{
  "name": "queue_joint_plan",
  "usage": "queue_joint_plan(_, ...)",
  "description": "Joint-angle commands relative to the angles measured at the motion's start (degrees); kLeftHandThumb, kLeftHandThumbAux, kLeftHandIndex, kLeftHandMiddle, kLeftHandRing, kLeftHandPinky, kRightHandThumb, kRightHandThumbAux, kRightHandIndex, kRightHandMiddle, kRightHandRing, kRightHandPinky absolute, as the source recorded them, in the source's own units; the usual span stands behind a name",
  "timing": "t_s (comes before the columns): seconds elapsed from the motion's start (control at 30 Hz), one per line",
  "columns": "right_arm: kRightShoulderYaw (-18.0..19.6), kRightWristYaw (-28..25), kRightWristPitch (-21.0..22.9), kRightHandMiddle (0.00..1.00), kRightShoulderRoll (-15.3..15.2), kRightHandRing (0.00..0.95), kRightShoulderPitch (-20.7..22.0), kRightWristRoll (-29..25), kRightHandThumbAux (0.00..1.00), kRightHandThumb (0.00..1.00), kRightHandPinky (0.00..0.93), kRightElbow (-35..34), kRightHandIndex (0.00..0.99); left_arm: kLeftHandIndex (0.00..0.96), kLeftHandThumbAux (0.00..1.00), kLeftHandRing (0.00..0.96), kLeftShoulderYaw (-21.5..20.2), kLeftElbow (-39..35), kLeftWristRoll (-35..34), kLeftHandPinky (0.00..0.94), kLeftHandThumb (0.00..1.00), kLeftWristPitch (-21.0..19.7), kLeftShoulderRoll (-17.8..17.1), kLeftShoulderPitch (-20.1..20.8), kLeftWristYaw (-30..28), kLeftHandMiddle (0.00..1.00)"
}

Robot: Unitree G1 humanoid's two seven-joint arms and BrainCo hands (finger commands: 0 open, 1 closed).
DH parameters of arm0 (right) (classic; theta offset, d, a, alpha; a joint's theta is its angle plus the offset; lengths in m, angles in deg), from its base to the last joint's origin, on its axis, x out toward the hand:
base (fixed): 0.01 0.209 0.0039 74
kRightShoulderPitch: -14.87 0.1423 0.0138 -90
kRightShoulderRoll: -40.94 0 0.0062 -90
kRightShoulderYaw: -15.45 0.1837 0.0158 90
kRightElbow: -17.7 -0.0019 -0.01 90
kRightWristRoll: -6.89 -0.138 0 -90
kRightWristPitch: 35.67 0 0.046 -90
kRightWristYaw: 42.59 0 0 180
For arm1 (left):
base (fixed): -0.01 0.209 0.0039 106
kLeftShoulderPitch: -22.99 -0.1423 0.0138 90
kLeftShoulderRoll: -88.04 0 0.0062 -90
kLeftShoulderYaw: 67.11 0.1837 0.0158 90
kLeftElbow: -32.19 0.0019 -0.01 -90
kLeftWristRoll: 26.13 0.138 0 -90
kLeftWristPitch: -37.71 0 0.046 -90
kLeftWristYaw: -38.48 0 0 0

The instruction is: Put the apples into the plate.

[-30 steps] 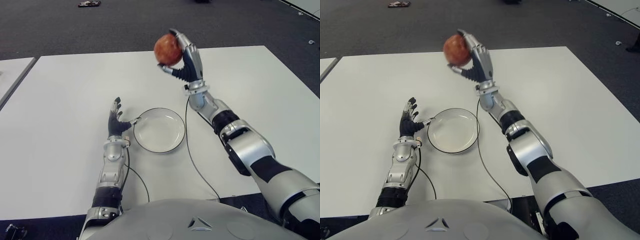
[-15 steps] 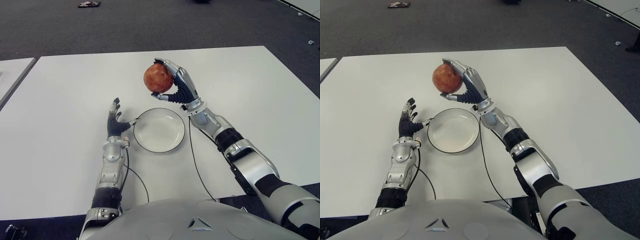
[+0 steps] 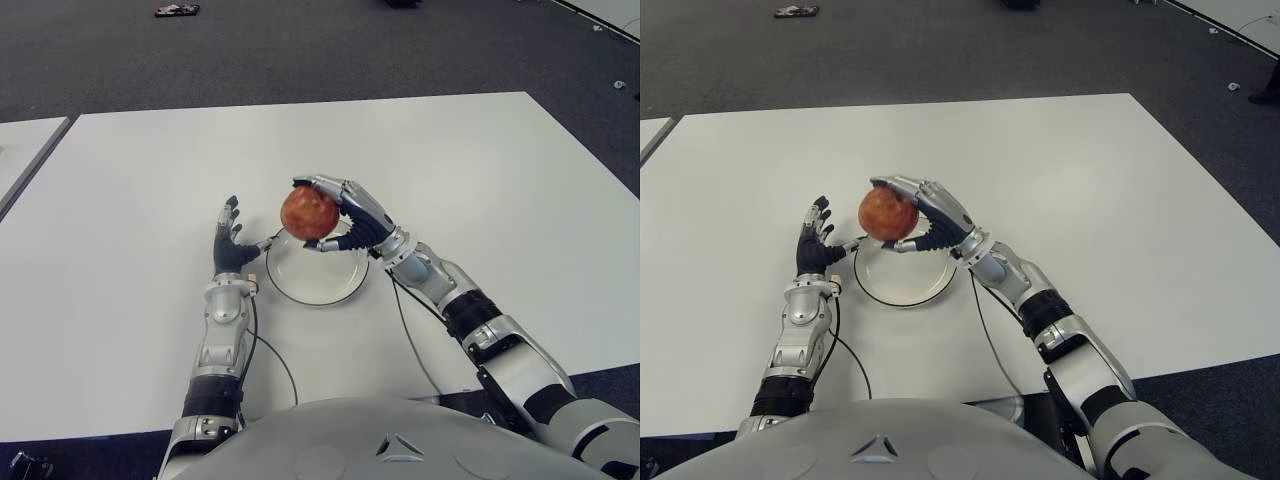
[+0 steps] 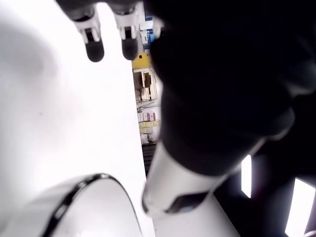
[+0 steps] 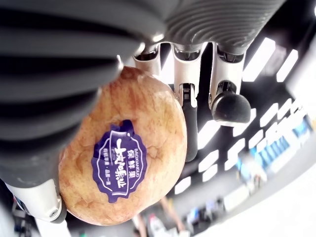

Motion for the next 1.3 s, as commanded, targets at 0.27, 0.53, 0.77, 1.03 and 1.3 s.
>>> queue_joint_plan(0.27, -0.2, -7.5, -0.3, 0.536, -2.7, 0.825, -1.5, 1.2, 0.681, 0.849, 0.808, -3.7, 0.393, 0.0, 0.36, 0.0, -0.5, 0.7, -0.5, 0.033, 0.0, -0.2, -0.1, 0.4, 0.2, 0.0)
queue_joint_plan(0.53, -0.5, -13.5, 0.4, 0.534, -4.0, 0.824, -3.1, -1.0, 0.681, 0.851, 0.81, -6.3, 0.394, 0.0, 0.359, 0.0, -0.6, 1.2, -0.8, 0.033, 0.0, 0.0, -0.3, 0.6, 0.1, 0.0)
queue_joint_plan(0.77, -0.2, -17.6, -0.3, 0.534, -4.2, 0.829, -4.1, -3.2, 0.681, 0.851, 0.805, -7.1, 0.394, 0.0, 0.356, 0.0, -0.7, 1.4, -0.8, 0.031, 0.0, -0.1, -0.6, 0.9, 0.0, 0.0)
queue_joint_plan(1.03, 0.1, -19.0, -1.0, 0.534, -3.9, 0.833, -4.1, -3.7, 0.681, 0.852, 0.8, -6.3, 0.395, 0.0, 0.354, 0.0, -0.8, 1.9, -0.9, 0.032, 0.0, 0.2, -0.9, 1.2, -0.2, 0.0)
queue_joint_plan(1.3, 0.4, -18.8, -1.4, 0.534, -3.8, 0.84, -4.0, -3.4, 0.681, 0.852, 0.805, -5.6, 0.395, 0.0, 0.353, 0.0, -0.8, 2.4, -1.3, 0.03, 0.0, 0.8, -1.1, 1.4, -0.4, 0.0)
